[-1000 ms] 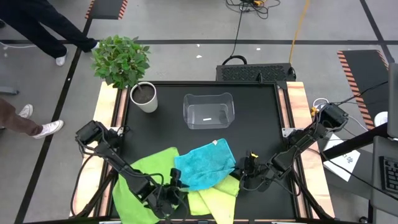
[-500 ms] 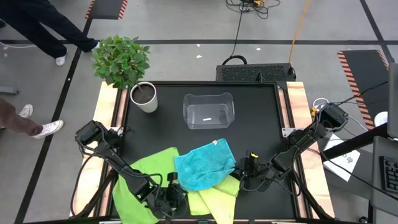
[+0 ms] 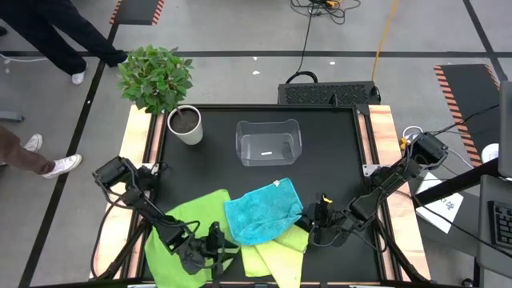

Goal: Fold microfiber towels
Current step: Fold the blue towel

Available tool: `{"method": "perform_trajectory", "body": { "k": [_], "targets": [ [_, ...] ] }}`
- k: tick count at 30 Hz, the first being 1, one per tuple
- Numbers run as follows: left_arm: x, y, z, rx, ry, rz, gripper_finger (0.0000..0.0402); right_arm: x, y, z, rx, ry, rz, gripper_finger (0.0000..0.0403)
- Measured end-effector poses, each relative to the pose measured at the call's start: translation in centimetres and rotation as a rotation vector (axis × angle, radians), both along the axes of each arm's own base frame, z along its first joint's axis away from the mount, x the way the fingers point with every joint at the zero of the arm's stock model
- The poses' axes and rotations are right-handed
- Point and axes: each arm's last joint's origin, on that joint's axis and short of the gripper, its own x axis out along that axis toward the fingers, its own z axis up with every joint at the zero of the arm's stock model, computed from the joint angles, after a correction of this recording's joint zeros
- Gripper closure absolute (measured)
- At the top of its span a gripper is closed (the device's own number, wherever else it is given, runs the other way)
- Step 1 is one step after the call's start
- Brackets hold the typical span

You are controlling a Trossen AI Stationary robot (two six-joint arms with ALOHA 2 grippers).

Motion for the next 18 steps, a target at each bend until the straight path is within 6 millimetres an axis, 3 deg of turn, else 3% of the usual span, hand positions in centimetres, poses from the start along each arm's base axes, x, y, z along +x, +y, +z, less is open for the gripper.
{"method": "perform_trajectory", "body": {
  "k": [7,18],
  "targets": [
    [-0.2,0.0,-0.1,-0.060,-0.009,0.083,0.0273,0.0,0.0,0.0,-0.016,0.001,0.009,0.0403],
    [1.8,1.0,-3.0,-0.038,0.015,0.104,0.0273,0.3,-0.3,0.6,-0.047,-0.034,0.011,0.0403]
  ]
}}
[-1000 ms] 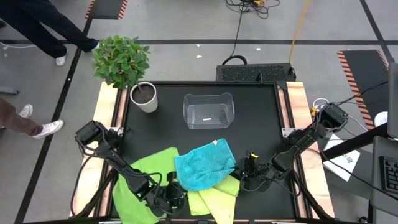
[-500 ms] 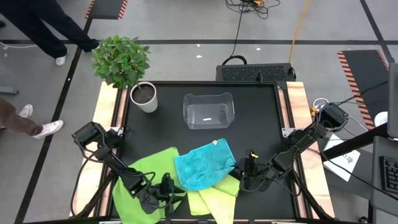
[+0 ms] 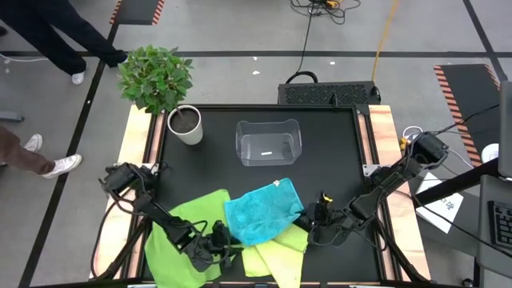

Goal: Fold microfiber towels
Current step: Fold the blue towel

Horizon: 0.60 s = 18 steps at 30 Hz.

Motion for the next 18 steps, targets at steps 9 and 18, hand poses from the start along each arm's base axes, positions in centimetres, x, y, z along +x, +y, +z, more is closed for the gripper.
{"method": "perform_trajectory", "body": {
  "k": [9,18],
  "targets": [
    [1.1,0.8,0.3,0.036,-0.035,-0.008,0.0273,0.1,-0.5,1.2,0.000,-0.032,0.006,0.0403],
    [2.3,1.7,0.9,0.050,-0.081,-0.042,0.0273,0.1,-0.5,1.2,-0.001,-0.036,0.011,0.0403]
  ]
}}
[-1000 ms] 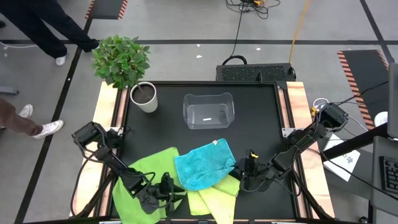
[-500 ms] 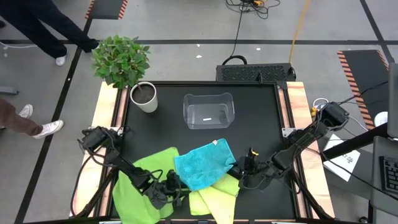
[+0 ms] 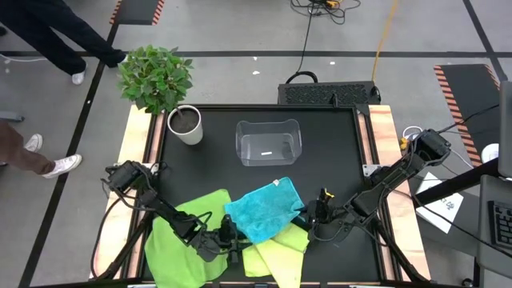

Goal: Fold microfiber towels
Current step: Fold the blue towel

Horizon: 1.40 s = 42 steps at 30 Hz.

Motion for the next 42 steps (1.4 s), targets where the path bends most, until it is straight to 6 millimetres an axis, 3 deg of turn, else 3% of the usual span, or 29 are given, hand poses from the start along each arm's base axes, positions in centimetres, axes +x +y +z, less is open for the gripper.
{"method": "perform_trajectory", "body": {
  "k": [9,20,23,26,28,33,42],
  "targets": [
    [0.9,0.4,0.8,0.023,-0.080,-0.034,0.0273,0.0,0.0,0.0,-0.010,0.001,0.007,0.0403],
    [1.4,1.1,0.7,-0.002,-0.055,-0.064,0.0274,0.0,0.0,0.0,-0.012,0.002,0.008,0.0403],
    [1.4,1.1,0.7,0.035,-0.061,-0.077,0.0302,0.0,0.0,0.0,-0.014,0.002,0.009,0.0403],
    [1.6,1.3,1.1,0.072,-0.076,-0.102,0.0364,0.0,0.0,0.0,-0.015,0.003,0.010,0.0403],
    [1.8,1.5,1.5,0.080,-0.088,-0.125,0.0390,0.0,0.0,0.0,-0.018,0.004,0.012,0.0403],
    [2.3,2.0,3.1,0.070,-0.154,-0.197,0.0396,0.0,0.0,0.0,-0.021,0.005,0.013,0.0403],
    [1.9,3.6,6.7,0.186,-0.175,-0.147,0.0398,-0.1,-0.1,-0.2,-0.020,0.019,0.004,0.0403]
  ]
}}
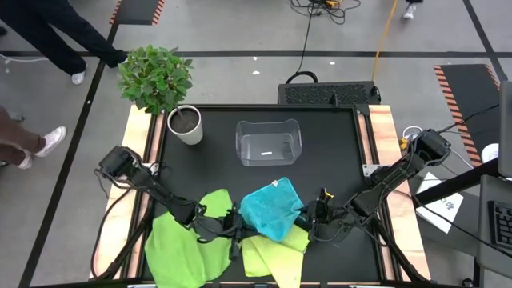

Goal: Fold microfiber towels
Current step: Fold the blue towel

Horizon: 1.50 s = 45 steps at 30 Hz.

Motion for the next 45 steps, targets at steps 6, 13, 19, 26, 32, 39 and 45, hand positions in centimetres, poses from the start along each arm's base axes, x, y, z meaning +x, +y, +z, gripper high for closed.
{"method": "perform_trajectory", "body": {
  "k": [6,13,19,26,32,39,45],
  "targets": [
    [-0.5,0.7,0.6,0.033,0.051,0.060,0.0399,0.0,0.0,0.0,-0.012,0.003,0.004,0.0403],
    [-0.5,0.9,0.5,0.041,0.064,0.068,0.0400,0.0,0.1,0.0,-0.101,0.018,0.069,0.0399],
    [-0.2,1.5,0.4,0.055,0.074,0.084,0.0400,0.1,0.4,0.2,-0.119,0.010,0.124,0.0368],
    [0.3,2.5,0.4,0.060,0.074,0.114,0.0400,0.1,0.6,0.8,-0.145,-0.013,0.189,0.0323],
    [0.6,3.1,0.4,0.061,0.078,0.129,0.0399,-0.5,0.5,2.4,-0.165,-0.062,0.234,0.0284],
    [0.7,3.3,0.4,0.060,0.079,0.128,0.0398,-0.9,0.3,3.1,-0.200,-0.070,0.250,0.0272],
    [0.7,3.2,0.3,0.058,0.084,0.108,0.0399,-1.3,-0.1,2.3,-0.170,0.005,0.206,0.0282]
  ]
}}
